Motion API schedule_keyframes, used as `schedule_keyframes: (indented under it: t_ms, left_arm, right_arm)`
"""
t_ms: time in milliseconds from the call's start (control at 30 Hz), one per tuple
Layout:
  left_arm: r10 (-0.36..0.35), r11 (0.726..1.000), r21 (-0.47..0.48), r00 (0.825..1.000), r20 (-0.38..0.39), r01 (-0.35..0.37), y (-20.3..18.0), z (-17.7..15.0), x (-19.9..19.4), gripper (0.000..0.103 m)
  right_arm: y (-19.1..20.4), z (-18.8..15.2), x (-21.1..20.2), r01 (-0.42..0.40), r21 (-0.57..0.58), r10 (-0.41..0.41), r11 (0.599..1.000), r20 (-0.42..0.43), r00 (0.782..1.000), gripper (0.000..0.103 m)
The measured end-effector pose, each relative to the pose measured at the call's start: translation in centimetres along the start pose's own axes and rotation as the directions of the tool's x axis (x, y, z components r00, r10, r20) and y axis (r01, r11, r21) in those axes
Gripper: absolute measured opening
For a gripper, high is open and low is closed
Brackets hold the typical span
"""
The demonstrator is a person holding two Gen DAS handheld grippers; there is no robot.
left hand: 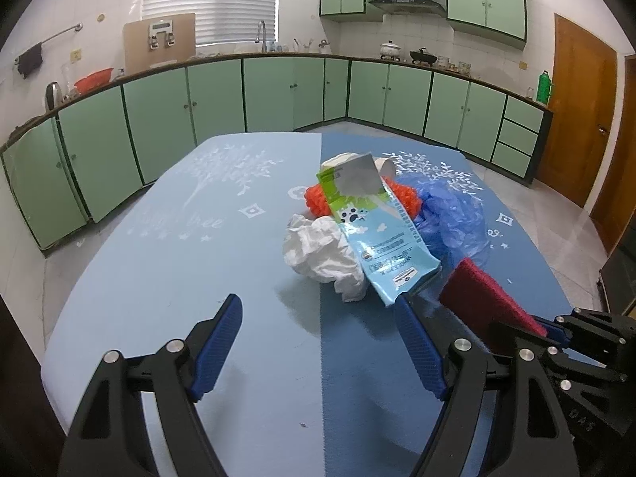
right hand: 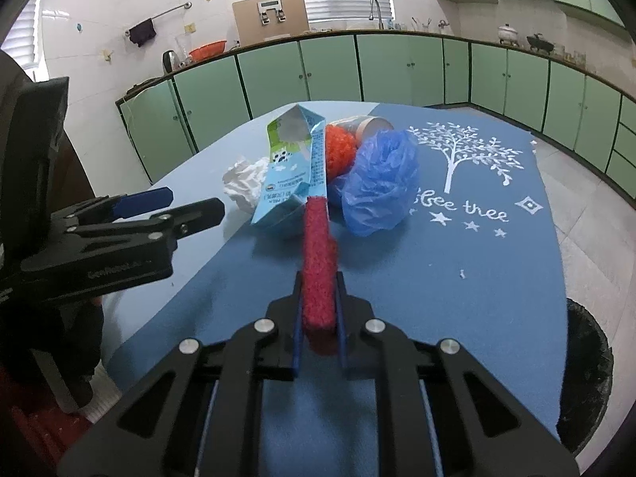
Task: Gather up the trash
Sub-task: 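Grasp the red sponge stick with the right tool, then grasp the blue milk carton with the left tool while the right tool holds the sponge stick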
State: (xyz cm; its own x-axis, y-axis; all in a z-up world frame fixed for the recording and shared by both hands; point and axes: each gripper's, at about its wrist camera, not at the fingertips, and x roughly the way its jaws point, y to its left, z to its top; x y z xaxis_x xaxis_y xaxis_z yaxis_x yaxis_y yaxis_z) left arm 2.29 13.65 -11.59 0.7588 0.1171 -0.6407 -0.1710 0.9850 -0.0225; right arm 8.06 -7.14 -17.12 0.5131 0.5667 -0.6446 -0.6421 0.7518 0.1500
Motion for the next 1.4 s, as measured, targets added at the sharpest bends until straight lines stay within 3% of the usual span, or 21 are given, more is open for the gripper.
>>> schedule_keyframes:
  t_ms: [967,1200,1400]
  left_arm:
    - [-0.076,0.997,0.014,0.996,0.042,0.075,-3.3,2.8,0.6,0.077]
    - [-0.030,1.000,0.004,0.999,0.032,0.030,-2.2,2.3,0.7,0.077]
    - [-0.038,0.999,-0.022,0.999,0.020,0.038,-2.0,2.5,1.0,0.077]
  right_arm:
    - [-5.3,2.1,-5.0,0.083,0.130,-0.097,0.988,0.106,0.990,0.012]
    - [-6.9,1.7,-3.8,0.127,0.176,-0.143,0.976,0.078,0.987,0.012]
    - [-6.7,1.9,-2.2,0.152,0.162,-0.164,0.975,0.062,0.985,0.012]
